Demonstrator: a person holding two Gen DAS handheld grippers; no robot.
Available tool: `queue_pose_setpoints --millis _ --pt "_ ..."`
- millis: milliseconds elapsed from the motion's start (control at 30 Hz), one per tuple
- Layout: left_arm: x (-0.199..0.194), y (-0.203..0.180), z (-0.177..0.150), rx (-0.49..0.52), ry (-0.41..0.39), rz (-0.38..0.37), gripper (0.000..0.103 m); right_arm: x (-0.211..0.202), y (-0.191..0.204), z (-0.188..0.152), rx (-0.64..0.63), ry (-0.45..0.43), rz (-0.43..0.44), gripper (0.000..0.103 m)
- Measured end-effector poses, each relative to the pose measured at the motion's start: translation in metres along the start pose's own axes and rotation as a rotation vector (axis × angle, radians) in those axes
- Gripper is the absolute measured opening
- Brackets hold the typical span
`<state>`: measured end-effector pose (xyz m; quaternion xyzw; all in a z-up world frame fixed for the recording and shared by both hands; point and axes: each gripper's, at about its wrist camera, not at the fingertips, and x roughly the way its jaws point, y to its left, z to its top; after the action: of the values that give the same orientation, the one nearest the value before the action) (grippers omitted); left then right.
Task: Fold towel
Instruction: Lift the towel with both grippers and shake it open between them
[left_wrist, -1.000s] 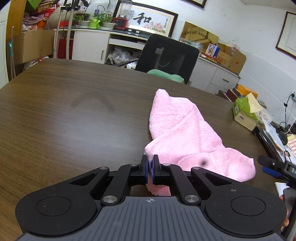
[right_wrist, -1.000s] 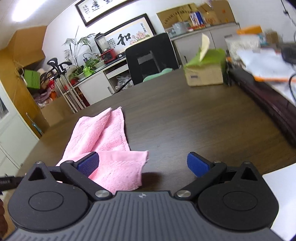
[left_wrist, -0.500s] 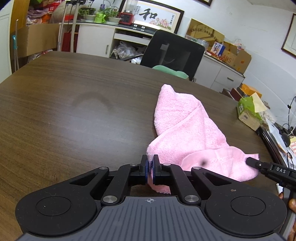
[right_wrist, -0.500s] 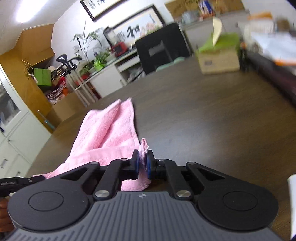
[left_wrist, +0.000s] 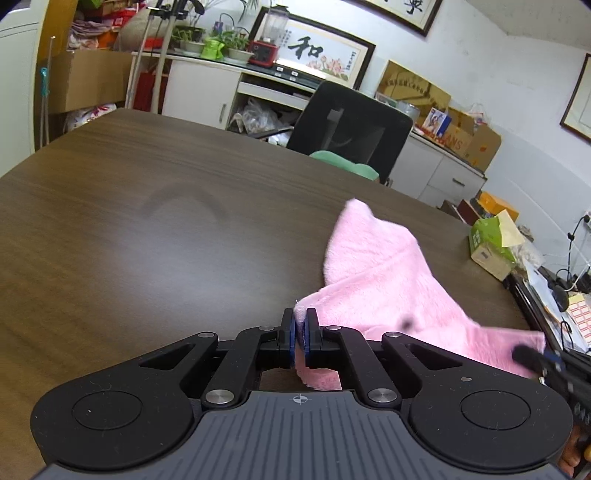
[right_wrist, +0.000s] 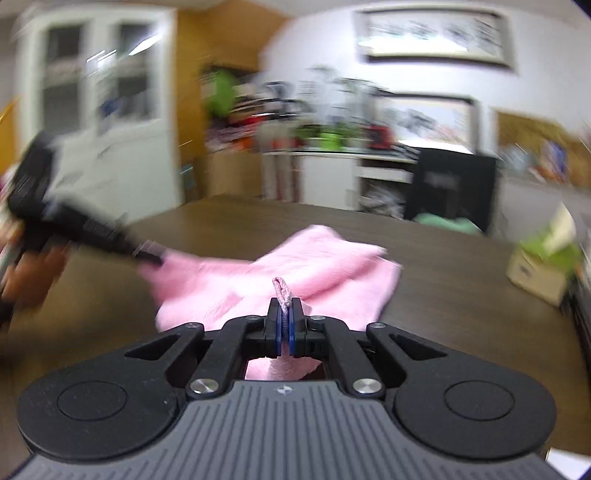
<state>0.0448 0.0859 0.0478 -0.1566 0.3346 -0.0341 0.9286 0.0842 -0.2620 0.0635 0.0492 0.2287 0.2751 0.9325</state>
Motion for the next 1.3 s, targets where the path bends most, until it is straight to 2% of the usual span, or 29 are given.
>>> queue_pose_setpoints --millis 100,200,333,433,500,600,667,733,867,1033,1133,1200,1233,1300 --pt "-0.014 0.014 -0.003 -0.016 -0.010 0.015 0.004 0.000 0.001 0.015 0.012 -0.001 -0.021 0.004" --pt "-0.015 0.014 0.012 -0.020 -0.004 0.038 0.004 0.001 0.002 0.031 0.025 -0.002 -0.043 0.004" --pt "0.002 -0.008 0.064 -0.010 0.008 0.055 0.004 0.001 0.004 0.051 0.041 -0.003 -0.071 0.004" --pt "0.006 -0.024 0.106 -0.028 -0.035 0.068 0.004 0.002 0.004 0.068 0.052 -0.012 -0.096 0.004" --pt "-0.001 -0.032 0.134 -0.054 -0.090 0.066 0.004 -0.010 0.005 0.097 0.036 -0.104 -0.097 0.004" --pt "-0.037 -0.031 0.152 -0.087 -0.182 -0.008 0.004 -0.042 0.017 0.120 -0.062 -0.229 -0.041 0.004" --pt "-0.072 -0.024 0.143 -0.064 -0.253 -0.038 0.004 -0.061 0.028 0.107 -0.147 -0.226 -0.005 0.004" --pt "-0.090 -0.018 0.121 -0.033 -0.267 -0.022 0.004 -0.076 0.036 0.088 -0.209 -0.192 0.030 0.004" --pt "-0.102 0.008 0.046 0.001 -0.139 0.025 0.005 -0.089 0.052 0.020 -0.285 -0.024 0.102 0.005" --pt "-0.112 0.034 -0.020 0.038 -0.024 0.036 0.006 -0.097 0.090 -0.052 -0.381 0.202 0.146 0.008" --pt "-0.129 0.042 -0.037 0.069 -0.053 0.024 0.009 -0.110 0.102 -0.064 -0.345 0.225 0.139 0.025" --pt "-0.138 0.045 -0.043 0.080 -0.077 0.021 0.015 -0.122 0.102 -0.064 -0.304 0.206 0.138 0.052" --pt "-0.142 0.046 -0.044 0.083 -0.094 0.025 0.020 -0.128 0.101 -0.060 -0.287 0.179 0.129 0.056" --pt "-0.140 0.044 -0.045 0.102 -0.100 0.025 0.025 -0.138 0.097 -0.047 -0.224 0.140 0.140 0.057"
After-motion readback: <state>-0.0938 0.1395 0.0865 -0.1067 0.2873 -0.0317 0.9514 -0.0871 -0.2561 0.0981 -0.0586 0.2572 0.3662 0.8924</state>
